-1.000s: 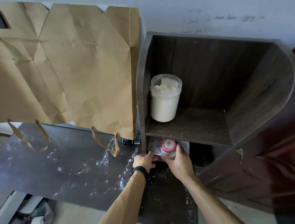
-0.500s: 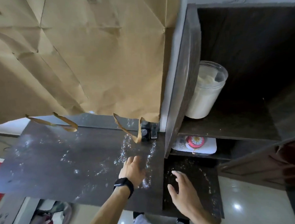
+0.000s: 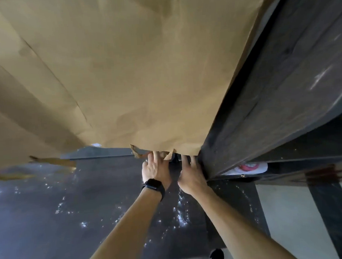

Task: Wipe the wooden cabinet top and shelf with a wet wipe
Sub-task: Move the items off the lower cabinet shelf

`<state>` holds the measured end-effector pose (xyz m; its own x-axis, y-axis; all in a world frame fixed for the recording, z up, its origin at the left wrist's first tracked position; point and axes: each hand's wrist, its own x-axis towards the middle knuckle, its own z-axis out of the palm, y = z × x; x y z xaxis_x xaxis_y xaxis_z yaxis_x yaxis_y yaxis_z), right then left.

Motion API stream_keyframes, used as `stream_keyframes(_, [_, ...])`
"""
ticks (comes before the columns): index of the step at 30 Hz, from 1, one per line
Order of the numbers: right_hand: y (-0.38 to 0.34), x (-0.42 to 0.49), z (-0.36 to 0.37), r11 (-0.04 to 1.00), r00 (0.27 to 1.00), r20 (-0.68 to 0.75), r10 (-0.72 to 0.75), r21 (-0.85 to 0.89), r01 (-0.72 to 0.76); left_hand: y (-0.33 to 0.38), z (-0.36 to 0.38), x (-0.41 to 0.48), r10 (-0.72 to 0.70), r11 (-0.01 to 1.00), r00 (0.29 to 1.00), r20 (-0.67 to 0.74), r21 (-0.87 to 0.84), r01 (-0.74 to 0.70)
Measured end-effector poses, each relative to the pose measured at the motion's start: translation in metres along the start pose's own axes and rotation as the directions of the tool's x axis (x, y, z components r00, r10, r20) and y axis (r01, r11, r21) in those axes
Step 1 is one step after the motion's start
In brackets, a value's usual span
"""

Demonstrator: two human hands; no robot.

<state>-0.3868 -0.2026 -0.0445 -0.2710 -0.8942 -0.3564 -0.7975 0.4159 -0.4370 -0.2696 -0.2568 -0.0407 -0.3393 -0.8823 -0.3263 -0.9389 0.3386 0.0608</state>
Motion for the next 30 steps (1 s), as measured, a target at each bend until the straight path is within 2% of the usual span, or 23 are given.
stream_keyframes(3, [0.0, 0.015, -0.001, 0.998, 0.999, 0.04, 0.019, -0.056, -0.017, 0.001, -0.003, -0.003, -0.094, 0.991, 0.989, 0.112, -0.081, 0.104])
stream_keyframes(5, [0.001, 0.022, 0.0, 0.993, 0.999, 0.039, 0.002, -0.118, 0.003, 0.0, -0.003, -0.001, -0.079, 0.977, 0.982, 0.171, -0.182, 0.11])
stream_keyframes(8, [0.002, 0.027, 0.003, 0.989, 1.0, -0.017, -0.011, -0.151, 0.009, 0.003, -0.006, 0.002, -0.046, 0.945, 0.99, 0.134, -0.315, 0.086])
stream_keyframes(12, [-0.001, 0.023, 0.009, 0.978, 0.999, 0.021, 0.048, -0.204, -0.043, 0.01, -0.005, 0.011, -0.035, 0.983, 0.988, 0.154, -0.171, 0.062])
stream_keyframes(15, [0.0, 0.012, 0.01, 0.983, 0.992, 0.074, 0.104, -0.163, -0.091, 0.008, -0.001, 0.02, -0.003, 0.999, 0.972, 0.234, -0.033, 0.011])
stream_keyframes(19, [0.004, -0.016, 0.003, 0.994, 0.997, 0.082, -0.004, -0.108, 0.013, 0.004, 0.001, 0.019, 0.066, 0.993, 0.976, 0.21, -0.114, -0.043])
stream_keyframes(23, [0.023, -0.055, -0.015, 0.998, 0.995, 0.085, -0.049, 0.041, 0.045, 0.013, -0.001, 0.004, 0.087, 0.995, 0.976, 0.197, -0.059, -0.077])
stream_keyframes(25, [0.042, -0.075, -0.026, 0.995, 0.992, 0.122, -0.044, 0.092, 0.032, 0.017, 0.0, -0.012, 0.084, 0.993, 0.978, 0.19, -0.103, -0.065])
stream_keyframes(27, [0.068, -0.092, -0.041, 0.992, 0.993, 0.119, -0.023, 0.123, 0.008, 0.026, -0.004, -0.03, 0.143, 0.972, 0.977, 0.161, -0.207, -0.108])
stream_keyframes(30, [0.118, -0.11, -0.061, 0.995, 1.0, 0.021, 0.019, 0.095, -0.021, 0.047, -0.018, -0.059, 0.291, 0.923, 0.948, 0.132, -0.298, -0.242])
